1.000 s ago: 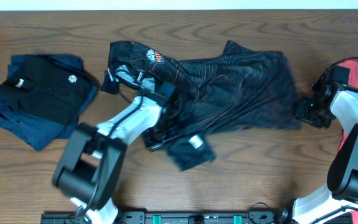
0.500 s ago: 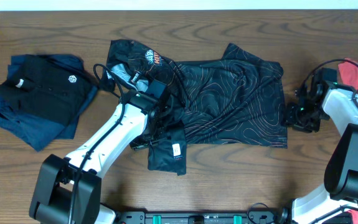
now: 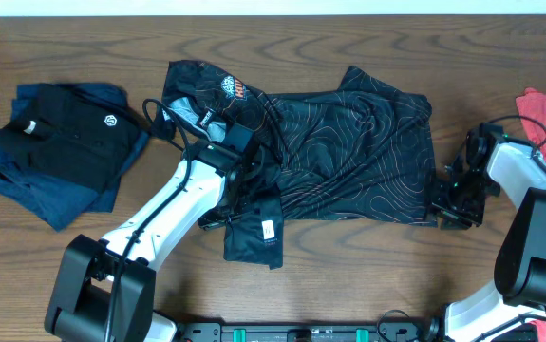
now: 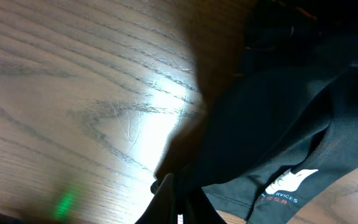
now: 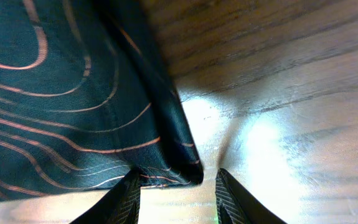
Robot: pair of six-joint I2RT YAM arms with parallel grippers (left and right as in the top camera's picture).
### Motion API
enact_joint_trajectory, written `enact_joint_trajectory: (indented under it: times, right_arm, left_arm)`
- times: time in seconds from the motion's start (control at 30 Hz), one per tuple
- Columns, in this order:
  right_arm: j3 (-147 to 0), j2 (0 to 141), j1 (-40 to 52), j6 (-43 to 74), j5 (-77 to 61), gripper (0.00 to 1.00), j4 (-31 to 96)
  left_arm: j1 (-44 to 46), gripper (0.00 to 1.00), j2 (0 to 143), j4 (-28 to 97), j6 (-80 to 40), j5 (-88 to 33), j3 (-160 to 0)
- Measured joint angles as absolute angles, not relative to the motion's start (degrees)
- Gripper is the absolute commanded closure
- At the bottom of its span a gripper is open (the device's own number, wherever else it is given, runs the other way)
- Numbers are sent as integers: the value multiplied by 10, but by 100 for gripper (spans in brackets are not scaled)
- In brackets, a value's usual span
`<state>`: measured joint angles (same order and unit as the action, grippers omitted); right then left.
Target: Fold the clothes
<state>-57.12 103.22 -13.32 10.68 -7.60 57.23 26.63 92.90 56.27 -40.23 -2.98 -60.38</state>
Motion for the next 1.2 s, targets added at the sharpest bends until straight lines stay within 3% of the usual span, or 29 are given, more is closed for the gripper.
enact_joint_trajectory:
  times: [0.2,0.27,0.33,0.37,0.67,0.7,0.73,0.8,0.83,1.07,1.2]
  right_arm:
    - [-540,1010,-133,149,-78,62,519]
    - [-527,998,-133,160,-78,73,500]
    - [-515,988,-133,170,-79,96,471]
    - [-510,985,-133,174,-81,99,455]
    - [-497,979,-133,189,-118,99,399]
    - [-498,980,-134,189,-122,99,393]
    - [-500,981,-134,189,-125,99,390]
    - [-512,988,-141,192,-131,99,393]
    - [-519,994,-147,194,-132,99,397]
    - [-579,1025,-202,204,-99,99,447]
    - [-585,1025,-202,203,-81,99,457]
  left_arm:
    - [266,94,929,561,-402,-30,-604]
    - [266,94,929,561,-402,-30,-604]
    - [266,94,929,560,-402,-30,-604]
    - [266,94,929,559,-402,-30,-604]
    - [266,94,929,555,-402,-30,-604]
    - [266,87,929,555,-402,-30,-604]
    - [266,65,929,555,-399,-31,-604]
    - [266,10,929,555,-399,-39,-604]
    - [266,2,929,555,-397,-43,-604]
    - [266,0,929,574,-387,-60,-604]
    - [270,8,924,538,-363,-68,-603]
